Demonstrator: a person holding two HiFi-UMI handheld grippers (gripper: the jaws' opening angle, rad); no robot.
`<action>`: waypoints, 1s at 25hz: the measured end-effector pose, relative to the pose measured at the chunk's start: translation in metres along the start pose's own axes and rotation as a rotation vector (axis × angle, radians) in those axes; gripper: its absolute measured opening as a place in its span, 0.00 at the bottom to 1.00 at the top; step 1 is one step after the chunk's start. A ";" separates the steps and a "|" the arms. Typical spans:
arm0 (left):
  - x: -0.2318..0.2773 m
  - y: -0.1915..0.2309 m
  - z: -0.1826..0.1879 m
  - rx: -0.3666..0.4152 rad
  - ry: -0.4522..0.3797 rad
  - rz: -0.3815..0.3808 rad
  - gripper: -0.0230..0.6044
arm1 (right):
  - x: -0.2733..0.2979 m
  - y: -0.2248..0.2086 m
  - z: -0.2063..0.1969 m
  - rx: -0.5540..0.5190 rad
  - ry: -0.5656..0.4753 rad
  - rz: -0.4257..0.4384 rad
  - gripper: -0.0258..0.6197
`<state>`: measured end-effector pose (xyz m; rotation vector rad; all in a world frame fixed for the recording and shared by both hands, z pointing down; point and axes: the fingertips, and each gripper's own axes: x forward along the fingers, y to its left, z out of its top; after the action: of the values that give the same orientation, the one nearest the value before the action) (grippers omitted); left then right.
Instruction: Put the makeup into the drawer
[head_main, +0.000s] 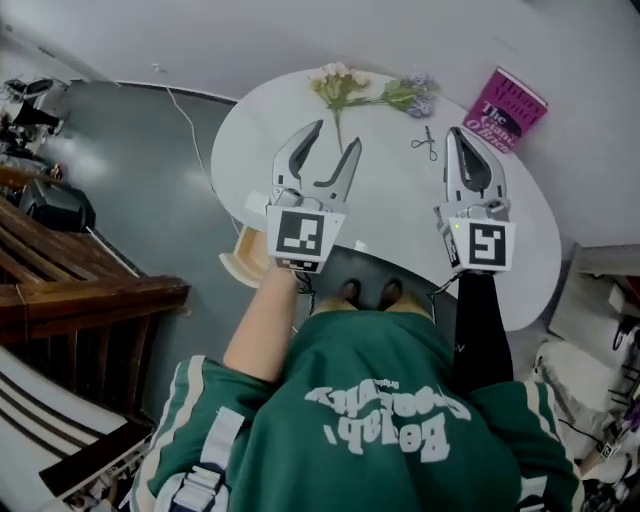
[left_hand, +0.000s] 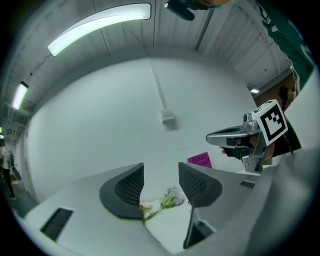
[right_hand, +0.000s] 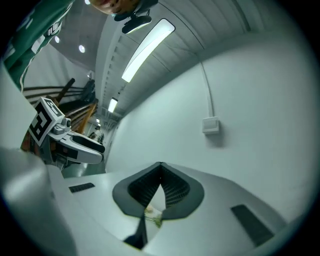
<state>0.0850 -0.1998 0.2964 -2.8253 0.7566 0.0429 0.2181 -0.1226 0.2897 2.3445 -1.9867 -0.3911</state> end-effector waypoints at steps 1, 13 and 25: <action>0.014 -0.015 0.002 -0.008 -0.008 -0.037 0.42 | -0.010 -0.020 -0.004 -0.012 0.021 -0.039 0.05; 0.094 -0.145 0.010 -0.063 -0.020 -0.335 0.42 | -0.109 -0.142 -0.023 -0.086 0.119 -0.307 0.05; 0.152 -0.169 -0.116 -0.154 0.326 -0.369 0.42 | -0.108 -0.152 -0.049 -0.076 0.173 -0.300 0.05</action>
<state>0.2976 -0.1570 0.4303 -3.1119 0.2837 -0.4444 0.3594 0.0029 0.3248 2.5338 -1.5242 -0.2583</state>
